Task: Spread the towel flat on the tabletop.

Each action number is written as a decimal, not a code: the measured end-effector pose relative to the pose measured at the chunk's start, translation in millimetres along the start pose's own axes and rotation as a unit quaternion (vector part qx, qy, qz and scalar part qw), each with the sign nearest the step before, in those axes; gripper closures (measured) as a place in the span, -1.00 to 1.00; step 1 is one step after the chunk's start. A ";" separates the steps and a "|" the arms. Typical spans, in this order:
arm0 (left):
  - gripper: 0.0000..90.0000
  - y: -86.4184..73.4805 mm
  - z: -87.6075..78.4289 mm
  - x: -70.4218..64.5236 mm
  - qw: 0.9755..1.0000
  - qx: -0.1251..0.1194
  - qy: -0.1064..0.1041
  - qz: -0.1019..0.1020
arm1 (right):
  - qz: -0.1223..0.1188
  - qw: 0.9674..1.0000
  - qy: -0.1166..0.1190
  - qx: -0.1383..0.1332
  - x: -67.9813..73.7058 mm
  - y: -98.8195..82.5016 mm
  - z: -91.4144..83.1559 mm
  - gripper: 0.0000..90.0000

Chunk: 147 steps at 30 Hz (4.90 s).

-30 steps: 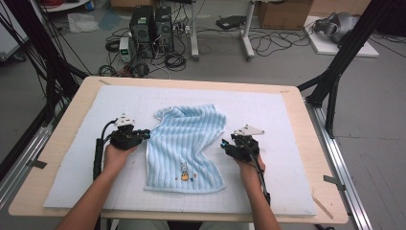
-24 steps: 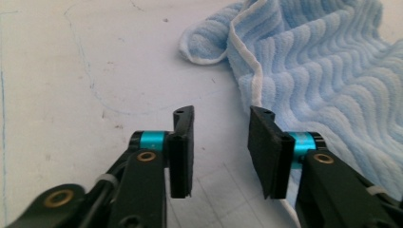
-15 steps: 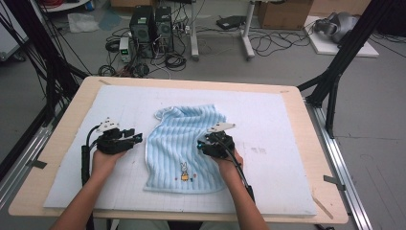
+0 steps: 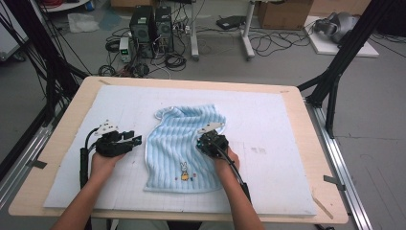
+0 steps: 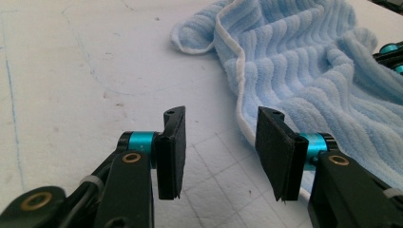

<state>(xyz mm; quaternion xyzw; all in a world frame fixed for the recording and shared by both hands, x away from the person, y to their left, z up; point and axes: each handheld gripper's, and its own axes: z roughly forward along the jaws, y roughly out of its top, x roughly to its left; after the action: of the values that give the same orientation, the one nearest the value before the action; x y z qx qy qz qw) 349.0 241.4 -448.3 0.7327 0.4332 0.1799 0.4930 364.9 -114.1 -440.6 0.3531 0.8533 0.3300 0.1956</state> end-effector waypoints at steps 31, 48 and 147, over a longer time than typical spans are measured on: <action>0.05 9.4 42.3 -47.5 0.991 0.097 -0.047 0.080 | 0.079 0.996 -0.015 -0.037 -33.3 -50.8 -42.0 0.19; 0.88 31.9 74.8 -25.8 0.997 0.072 -0.001 0.041 | 0.107 0.992 -0.068 -0.014 -52.1 -20.5 -8.0 0.88; 0.07 -36.5 -72.5 -65.2 0.997 -0.015 -0.074 0.016 | 0.059 0.996 0.063 -0.019 40.0 -93.0 -90.8 0.93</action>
<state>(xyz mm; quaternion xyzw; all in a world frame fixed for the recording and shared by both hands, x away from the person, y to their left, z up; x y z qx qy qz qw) 245.7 234.6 -437.1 0.7434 0.3811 0.1393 0.5317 242.4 -173.0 -445.8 0.3780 0.8349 0.3788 0.1283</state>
